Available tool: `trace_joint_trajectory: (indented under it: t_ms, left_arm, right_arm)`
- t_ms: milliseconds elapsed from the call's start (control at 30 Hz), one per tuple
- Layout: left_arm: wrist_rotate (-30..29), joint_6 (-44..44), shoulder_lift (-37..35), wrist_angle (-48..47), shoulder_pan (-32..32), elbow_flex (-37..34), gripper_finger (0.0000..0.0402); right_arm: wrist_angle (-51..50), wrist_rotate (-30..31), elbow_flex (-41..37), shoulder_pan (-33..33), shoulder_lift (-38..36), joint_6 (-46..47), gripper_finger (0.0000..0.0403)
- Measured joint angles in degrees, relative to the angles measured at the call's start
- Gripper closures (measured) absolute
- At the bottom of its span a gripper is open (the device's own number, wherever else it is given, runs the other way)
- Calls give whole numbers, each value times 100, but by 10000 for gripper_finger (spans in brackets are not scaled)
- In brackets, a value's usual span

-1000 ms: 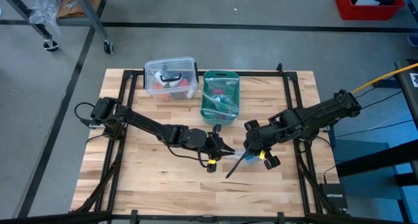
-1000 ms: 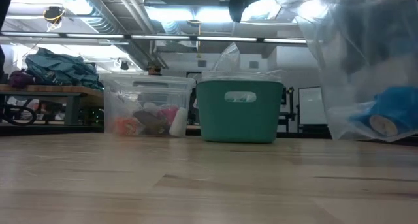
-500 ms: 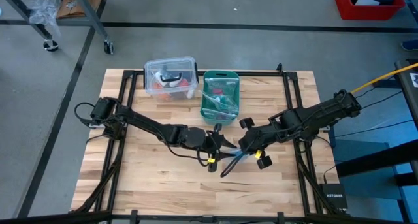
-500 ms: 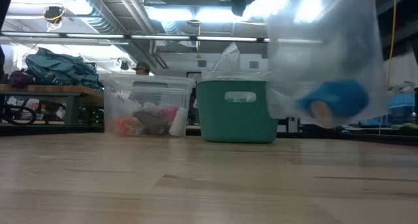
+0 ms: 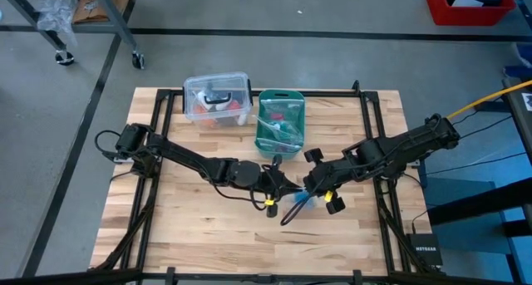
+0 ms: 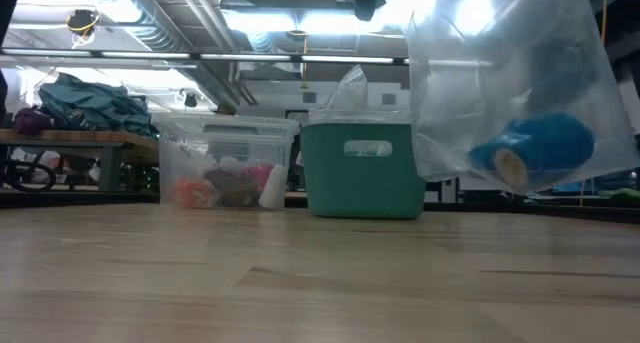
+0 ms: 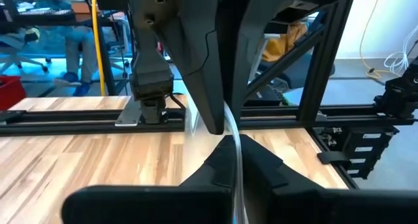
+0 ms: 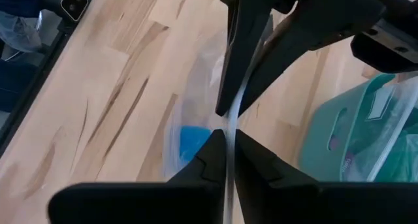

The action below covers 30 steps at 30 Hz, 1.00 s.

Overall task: Roll bandage
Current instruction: Put the transparent zip bag into the green container

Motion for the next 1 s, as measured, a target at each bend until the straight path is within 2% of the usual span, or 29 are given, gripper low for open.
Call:
trace_joint_trajectory:
  t_ms: [367,533,733,1000]
  left_arm:
    - [-67,-13,-9,8,54,0,401]
    - [-200,178,-252,-360,127,0,401]
    - [-257,416,-876,-1054,471,0,401]
    - [-63,1166,-1769,-1078,1398,7,402]
  right_arm:
    - [319,52,2,-4,-287,0,367]
    - [350,704,4,0,-839,2,366]
    - [431,1689,7,0,-1633,-3,366]
    - [424,2634,7,-4,-2338,-350,365]
